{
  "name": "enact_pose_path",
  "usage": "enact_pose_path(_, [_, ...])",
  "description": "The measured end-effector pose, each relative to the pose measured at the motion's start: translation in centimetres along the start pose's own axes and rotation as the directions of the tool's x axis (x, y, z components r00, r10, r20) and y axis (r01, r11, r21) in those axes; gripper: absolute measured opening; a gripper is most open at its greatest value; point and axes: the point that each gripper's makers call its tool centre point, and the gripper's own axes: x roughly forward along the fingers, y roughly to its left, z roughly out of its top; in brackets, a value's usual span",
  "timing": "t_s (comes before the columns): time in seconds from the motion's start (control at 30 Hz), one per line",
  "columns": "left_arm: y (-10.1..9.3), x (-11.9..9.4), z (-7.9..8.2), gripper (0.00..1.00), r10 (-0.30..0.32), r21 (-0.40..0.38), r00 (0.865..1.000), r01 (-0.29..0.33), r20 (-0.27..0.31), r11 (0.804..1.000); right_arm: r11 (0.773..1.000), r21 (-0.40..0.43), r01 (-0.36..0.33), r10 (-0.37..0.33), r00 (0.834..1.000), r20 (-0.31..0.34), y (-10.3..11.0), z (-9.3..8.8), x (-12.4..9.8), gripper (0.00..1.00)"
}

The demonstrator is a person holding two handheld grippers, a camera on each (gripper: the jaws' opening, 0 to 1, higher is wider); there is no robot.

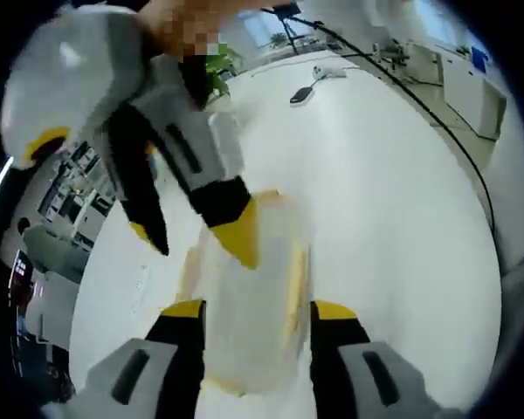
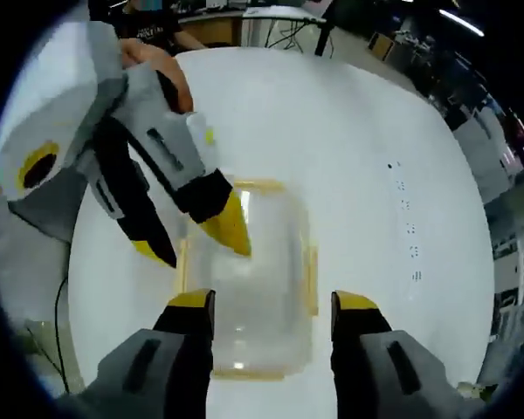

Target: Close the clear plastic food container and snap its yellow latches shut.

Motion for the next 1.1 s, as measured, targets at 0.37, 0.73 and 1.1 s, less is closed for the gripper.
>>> enact_pose_path(0.37, [-0.5, -2.3, -5.0, 0.77, 0.039, -0.550, 0.999, -0.040, -0.014, 0.834, 0.888, 0.409, 0.213, -0.380, 0.840, 0.387, -0.5, -3.3, -3.6, 0.74])
enact_pose_path(0.73, [-1.0, -0.8, -8.3, 0.81, 0.158, -0.823, 0.987, -0.104, -0.017, 0.559, 0.827, 0.550, 0.118, -0.347, 0.877, 0.333, 3.9, -7.7, 3.2, 0.72])
enact_pose_path(1.1, [-0.8, 0.9, -8.7, 0.58, 0.180, -0.798, 0.984, -0.122, -0.018, 0.590, 0.830, 0.546, 0.116, -0.342, 0.879, 0.333, 3.3, -8.7, 5.7, 0.54])
